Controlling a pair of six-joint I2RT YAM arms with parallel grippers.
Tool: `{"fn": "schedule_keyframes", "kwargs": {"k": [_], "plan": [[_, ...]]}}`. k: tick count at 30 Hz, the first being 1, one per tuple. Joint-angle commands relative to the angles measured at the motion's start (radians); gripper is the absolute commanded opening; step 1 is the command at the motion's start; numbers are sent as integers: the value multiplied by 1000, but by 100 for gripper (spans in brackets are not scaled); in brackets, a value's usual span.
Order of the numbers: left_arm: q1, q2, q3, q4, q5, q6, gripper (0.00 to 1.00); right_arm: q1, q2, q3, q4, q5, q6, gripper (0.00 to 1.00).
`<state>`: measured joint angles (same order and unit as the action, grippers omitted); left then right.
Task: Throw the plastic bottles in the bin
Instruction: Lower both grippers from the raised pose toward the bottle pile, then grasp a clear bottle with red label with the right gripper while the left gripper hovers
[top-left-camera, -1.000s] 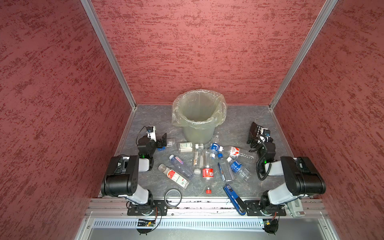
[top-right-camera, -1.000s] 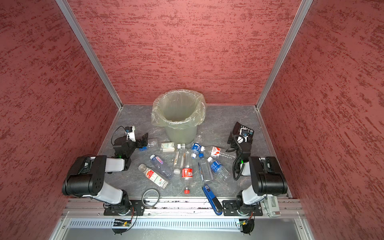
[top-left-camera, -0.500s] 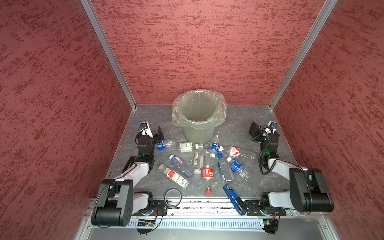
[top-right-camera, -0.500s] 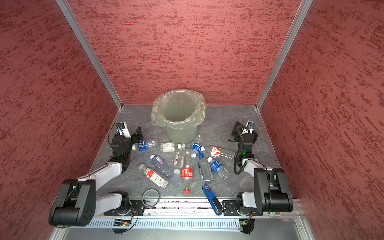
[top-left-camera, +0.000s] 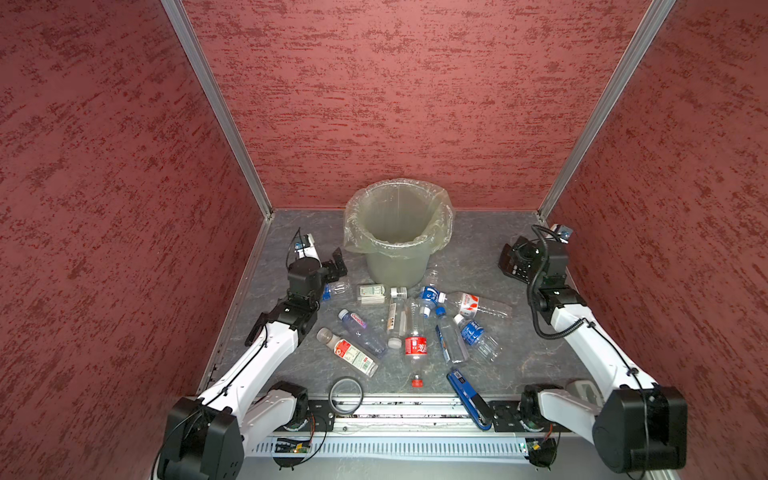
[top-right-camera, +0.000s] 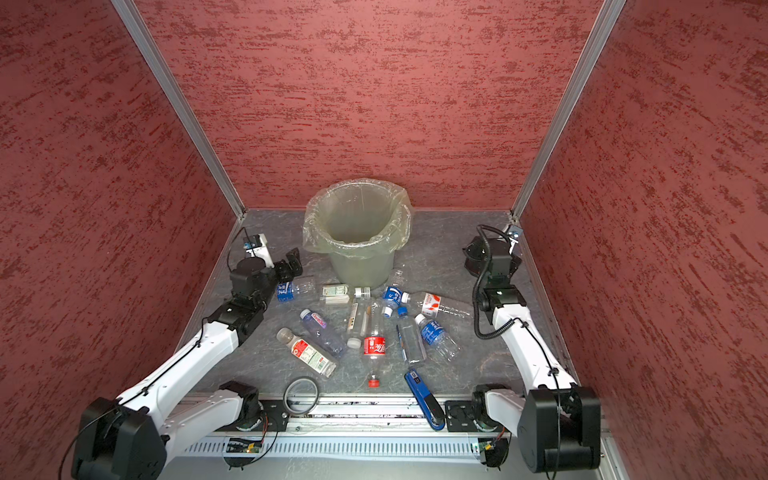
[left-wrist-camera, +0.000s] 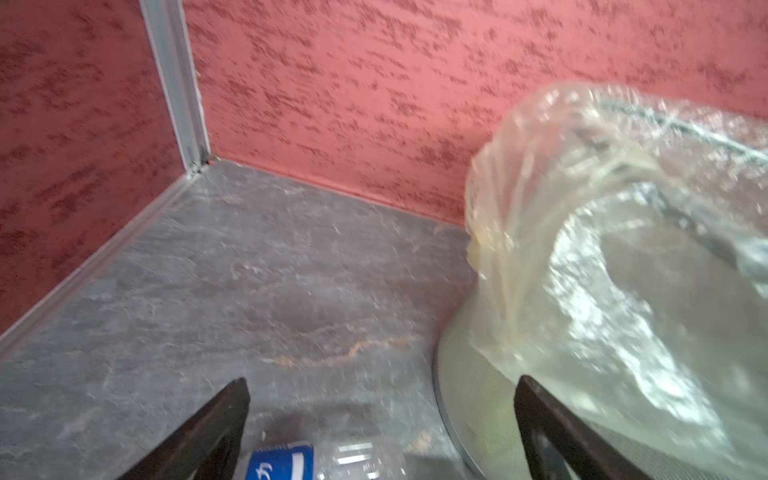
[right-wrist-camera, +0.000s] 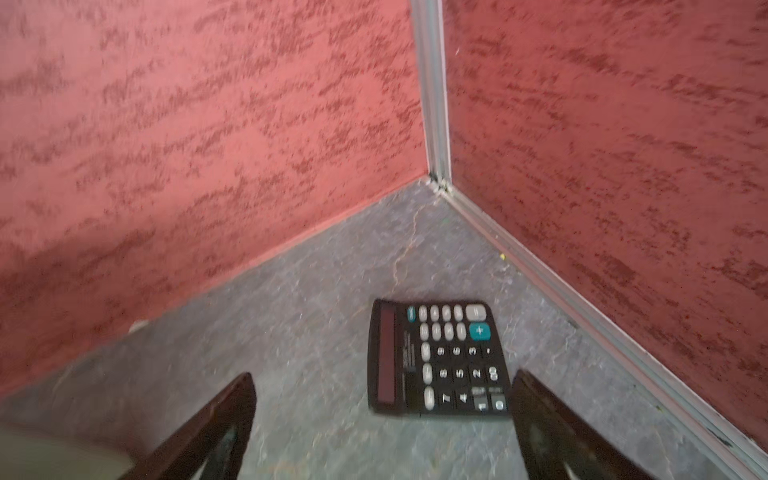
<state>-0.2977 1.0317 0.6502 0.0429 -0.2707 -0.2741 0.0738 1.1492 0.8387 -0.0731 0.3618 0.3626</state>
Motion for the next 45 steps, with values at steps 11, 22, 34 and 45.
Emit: {"fn": "schedule_keyframes", "kwargs": {"k": [11, 22, 34, 45], "plan": [[-294, -103, 57, -440, 72, -191, 97, 315, -4, 102, -464, -96, 99, 90], [-592, -303, -8, -791, -209, -560, 94, 769, 5, 102, -578, -83, 370, 84], [-712, -365, -92, -908, -262, -780, 95, 1002, 269, 135, -481, -153, 519, 82], [-755, -423, -152, -933, -225, -823, 96, 994, 427, 145, -461, -151, 525, 82]]}}
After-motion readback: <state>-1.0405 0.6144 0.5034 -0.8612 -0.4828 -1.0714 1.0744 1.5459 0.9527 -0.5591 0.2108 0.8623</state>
